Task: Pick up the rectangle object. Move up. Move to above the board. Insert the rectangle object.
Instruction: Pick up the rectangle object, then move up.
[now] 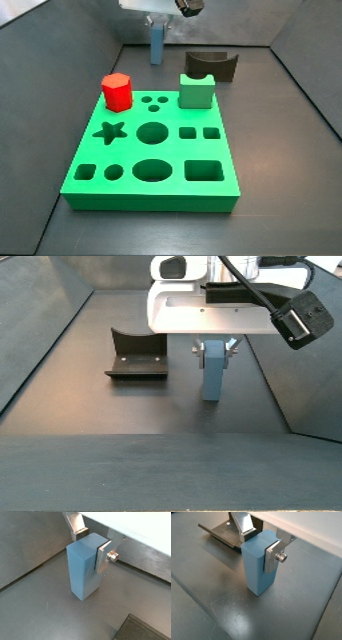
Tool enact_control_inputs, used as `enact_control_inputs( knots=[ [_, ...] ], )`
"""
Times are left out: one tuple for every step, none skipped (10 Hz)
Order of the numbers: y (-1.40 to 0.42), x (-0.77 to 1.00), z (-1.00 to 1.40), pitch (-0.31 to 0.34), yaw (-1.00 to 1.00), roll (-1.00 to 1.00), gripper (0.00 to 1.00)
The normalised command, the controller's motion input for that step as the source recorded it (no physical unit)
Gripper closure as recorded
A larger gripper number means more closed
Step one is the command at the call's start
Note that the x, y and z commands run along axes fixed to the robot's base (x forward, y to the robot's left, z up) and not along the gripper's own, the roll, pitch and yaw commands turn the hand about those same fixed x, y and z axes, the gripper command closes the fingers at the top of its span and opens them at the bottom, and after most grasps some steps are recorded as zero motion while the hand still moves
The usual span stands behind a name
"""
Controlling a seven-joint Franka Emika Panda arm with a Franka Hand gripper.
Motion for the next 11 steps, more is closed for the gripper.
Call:
enact_control_inputs(
  knots=[
    [0.0,0.0,0.0,0.0,0.0,0.0,1.0],
    [0.0,0.0,0.0,0.0,0.0,0.0,1.0],
    [0.0,0.0,0.0,0.0,0.0,0.0,1.0],
    [0.0,0.0,0.0,0.0,0.0,0.0,1.0],
    [0.0,0.0,0.0,0.0,0.0,0.0,1.0],
    [0.0,0.0,0.0,0.0,0.0,0.0,1.0],
    [0.0,0.0,0.0,0.0,0.0,0.0,1.0],
    [0.0,0.0,0.0,0.0,0.0,0.0,1.0],
    [0.0,0.0,0.0,0.0,0.0,0.0,1.0],
    [0.0,0.0,0.0,0.0,0.0,0.0,1.0],
    [0.0,0.0,0.83,0.0,0.0,0.0,1.0]
  ],
)
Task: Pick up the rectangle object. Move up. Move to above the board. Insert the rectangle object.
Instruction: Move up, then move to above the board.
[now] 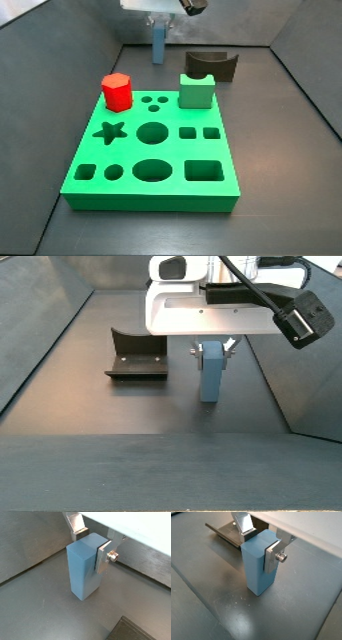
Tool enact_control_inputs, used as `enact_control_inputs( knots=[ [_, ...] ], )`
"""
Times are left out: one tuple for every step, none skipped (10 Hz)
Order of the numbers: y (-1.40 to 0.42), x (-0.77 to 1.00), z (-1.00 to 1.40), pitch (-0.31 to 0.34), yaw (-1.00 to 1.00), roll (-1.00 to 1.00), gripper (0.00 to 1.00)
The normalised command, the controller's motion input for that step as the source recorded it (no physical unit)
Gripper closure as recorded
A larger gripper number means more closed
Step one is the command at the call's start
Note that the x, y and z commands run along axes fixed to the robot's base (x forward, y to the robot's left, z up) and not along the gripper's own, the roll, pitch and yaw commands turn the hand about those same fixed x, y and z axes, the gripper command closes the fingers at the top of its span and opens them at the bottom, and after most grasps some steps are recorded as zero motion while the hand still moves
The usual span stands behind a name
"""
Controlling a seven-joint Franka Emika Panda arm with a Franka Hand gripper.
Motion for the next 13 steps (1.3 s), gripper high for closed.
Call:
enact_control_inputs(
  knots=[
    [0.0,-0.05,0.8,0.021,-0.02,0.0,1.0],
    [0.0,-0.06,0.72,0.03,-0.02,0.0,1.0],
    [0.0,-0.05,0.54,0.029,-0.02,0.02,1.0],
    [0.0,-0.04,0.38,0.035,-0.02,0.03,1.0],
    [0.09,-0.08,1.0,-0.096,-0.06,0.12,1.0],
    [0.09,-0.08,1.0,-0.093,-0.06,0.12,1.0],
    [0.08,-0.08,1.0,-0.06,-0.05,0.1,1.0],
    [0.08,-0.08,1.0,-0.014,-0.03,0.08,1.0],
    [0.07,-0.08,1.0,0.01,-0.02,0.07,1.0],
    [0.07,-0.08,1.0,0.026,-0.01,0.06,1.0],
    [0.07,-0.07,1.0,0.039,-0.01,0.06,1.0],
    [0.06,-0.07,1.0,0.059,0.0,0.04,1.0],
    [0.06,-0.06,1.0,0.068,0.0,0.04,1.0]
  ],
)
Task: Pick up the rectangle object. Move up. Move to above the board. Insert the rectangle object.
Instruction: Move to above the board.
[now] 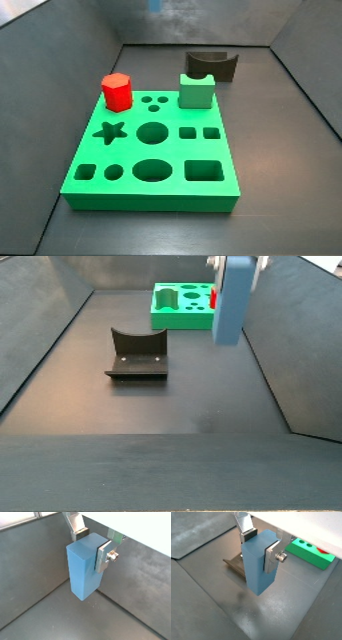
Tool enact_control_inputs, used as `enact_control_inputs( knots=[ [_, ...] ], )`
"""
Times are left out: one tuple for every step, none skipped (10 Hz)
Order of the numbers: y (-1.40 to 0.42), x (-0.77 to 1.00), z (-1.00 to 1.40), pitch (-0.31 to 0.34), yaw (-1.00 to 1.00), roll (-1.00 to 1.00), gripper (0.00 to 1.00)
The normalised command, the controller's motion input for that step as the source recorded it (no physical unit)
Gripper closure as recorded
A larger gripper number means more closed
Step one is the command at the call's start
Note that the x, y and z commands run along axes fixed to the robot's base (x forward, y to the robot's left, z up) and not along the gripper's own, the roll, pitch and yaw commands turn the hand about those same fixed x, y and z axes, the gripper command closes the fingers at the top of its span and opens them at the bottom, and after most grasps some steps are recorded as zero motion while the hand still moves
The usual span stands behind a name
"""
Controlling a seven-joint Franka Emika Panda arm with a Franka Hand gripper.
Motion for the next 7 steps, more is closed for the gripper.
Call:
enact_control_inputs(
  knots=[
    [0.06,-0.05,1.0,0.074,0.0,0.04,1.0],
    [0.06,-0.05,1.0,0.08,0.0,0.04,1.0],
    [0.05,-0.04,1.0,0.078,0.0,0.04,1.0],
    [0.05,-0.04,1.0,0.078,0.01,0.03,1.0],
    [0.05,-0.04,1.0,0.078,0.01,0.03,1.0],
    [0.04,-0.03,1.0,0.079,0.01,0.03,1.0],
    [0.04,-0.02,0.94,0.08,0.0,0.03,1.0]
  ],
)
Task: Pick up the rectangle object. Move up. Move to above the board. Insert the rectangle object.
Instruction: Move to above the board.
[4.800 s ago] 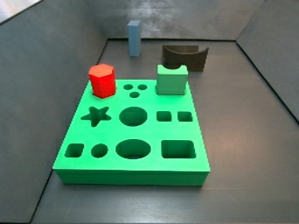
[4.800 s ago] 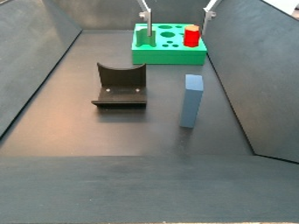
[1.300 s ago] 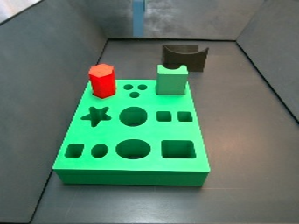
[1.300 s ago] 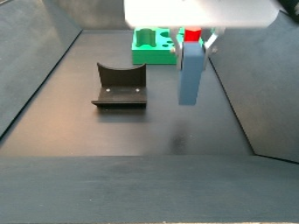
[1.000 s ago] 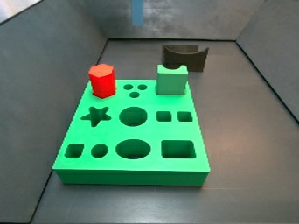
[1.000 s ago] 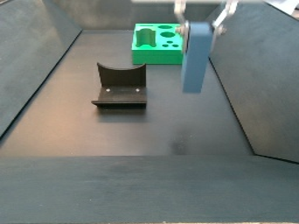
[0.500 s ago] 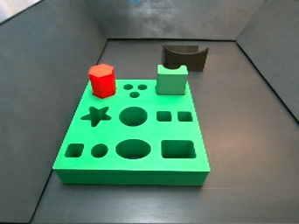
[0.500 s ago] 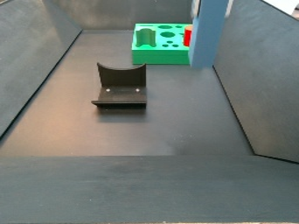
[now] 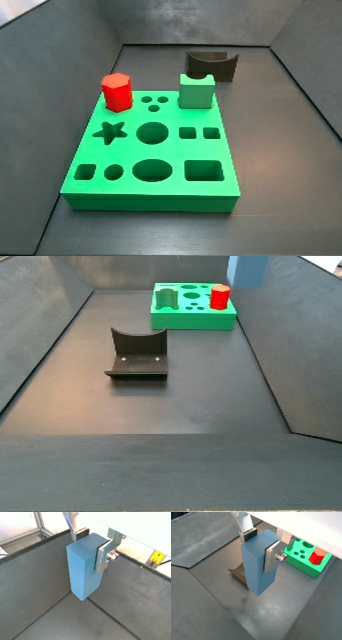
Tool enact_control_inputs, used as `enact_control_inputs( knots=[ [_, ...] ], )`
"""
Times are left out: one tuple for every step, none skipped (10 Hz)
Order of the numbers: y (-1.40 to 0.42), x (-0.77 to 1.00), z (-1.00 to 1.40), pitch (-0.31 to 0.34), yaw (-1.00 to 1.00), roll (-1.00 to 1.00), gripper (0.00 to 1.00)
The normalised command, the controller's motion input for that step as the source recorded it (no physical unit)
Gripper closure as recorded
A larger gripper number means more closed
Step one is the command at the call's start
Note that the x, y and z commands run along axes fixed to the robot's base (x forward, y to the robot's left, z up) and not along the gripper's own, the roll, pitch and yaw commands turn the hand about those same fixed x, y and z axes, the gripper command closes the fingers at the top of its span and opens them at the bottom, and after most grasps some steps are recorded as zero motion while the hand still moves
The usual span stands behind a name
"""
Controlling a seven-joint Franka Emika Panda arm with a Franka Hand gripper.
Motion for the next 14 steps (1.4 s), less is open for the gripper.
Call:
enact_control_inputs(
  knots=[
    [0.02,-0.01,0.77,0.081,0.0,0.02,1.0],
    [0.01,0.0,0.61,0.082,0.0,0.02,1.0],
    [0.01,0.0,0.45,0.084,-0.01,0.02,1.0],
    [0.0,0.0,0.23,0.088,-0.01,0.02,1.0],
    [-1.0,0.13,-0.1,0.25,0.02,-0.15,1.0],
    [-1.0,0.14,-0.11,0.228,0.03,-0.14,1.0],
    [-1.0,0.14,-0.1,0.182,0.04,-0.09,1.0],
    [-1.0,0.14,-0.1,0.111,0.01,-0.1,1.0],
    [-1.0,0.14,-0.1,0.082,0.02,-0.05,1.0],
    [-1.0,0.14,-0.1,0.064,0.01,-0.02,1.0],
    [-1.0,0.14,-0.1,0.049,0.01,-0.02,1.0],
    [-1.0,0.15,-0.1,0.034,0.01,-0.01,1.0],
    [-1.0,0.15,-0.1,0.021,0.01,-0.01,1.0],
    [-1.0,0.16,-0.1,0.019,0.01,-0.02,1.0]
  ],
)
